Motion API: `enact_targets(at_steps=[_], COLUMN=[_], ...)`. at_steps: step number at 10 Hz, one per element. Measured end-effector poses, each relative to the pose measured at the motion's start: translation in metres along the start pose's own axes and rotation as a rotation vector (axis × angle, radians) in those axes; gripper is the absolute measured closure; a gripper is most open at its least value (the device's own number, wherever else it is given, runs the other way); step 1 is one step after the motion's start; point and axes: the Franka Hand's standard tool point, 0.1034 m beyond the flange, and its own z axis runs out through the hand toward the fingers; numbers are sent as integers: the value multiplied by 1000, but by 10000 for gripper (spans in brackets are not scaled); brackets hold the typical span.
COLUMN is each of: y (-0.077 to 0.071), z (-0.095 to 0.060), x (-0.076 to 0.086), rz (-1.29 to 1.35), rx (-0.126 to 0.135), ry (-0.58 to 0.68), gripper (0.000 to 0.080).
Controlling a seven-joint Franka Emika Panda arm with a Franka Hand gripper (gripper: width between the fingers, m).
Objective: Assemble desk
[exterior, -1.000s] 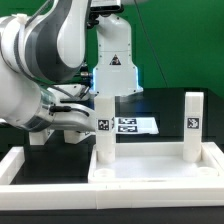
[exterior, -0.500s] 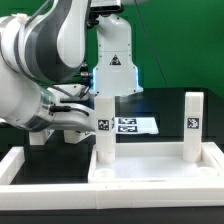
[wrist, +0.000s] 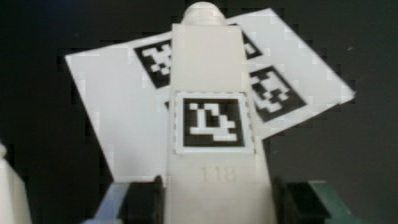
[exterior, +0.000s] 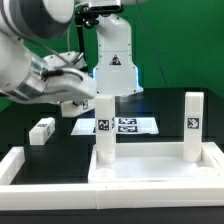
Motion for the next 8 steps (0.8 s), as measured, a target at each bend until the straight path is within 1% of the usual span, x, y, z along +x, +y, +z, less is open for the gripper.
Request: enact_targets(at_steps=[1, 2, 3, 4, 5, 6, 7, 8], y=[-18, -41, -64, -88, -116, -117, -114, -117], z=[-10, -10, -6, -1, -2, -4, -4, -5], x=[-11, -31, -35, -39, -34, -31, -32, -30], rz=[-1, 8, 46, 91, 129, 77, 82, 69], rx=[-2, -9, -25, -32, -32, -34, -20, -18], ry=[74, 125, 206, 242, 314, 395, 482, 548], gripper=[511, 511, 511, 511, 511, 511, 511, 511])
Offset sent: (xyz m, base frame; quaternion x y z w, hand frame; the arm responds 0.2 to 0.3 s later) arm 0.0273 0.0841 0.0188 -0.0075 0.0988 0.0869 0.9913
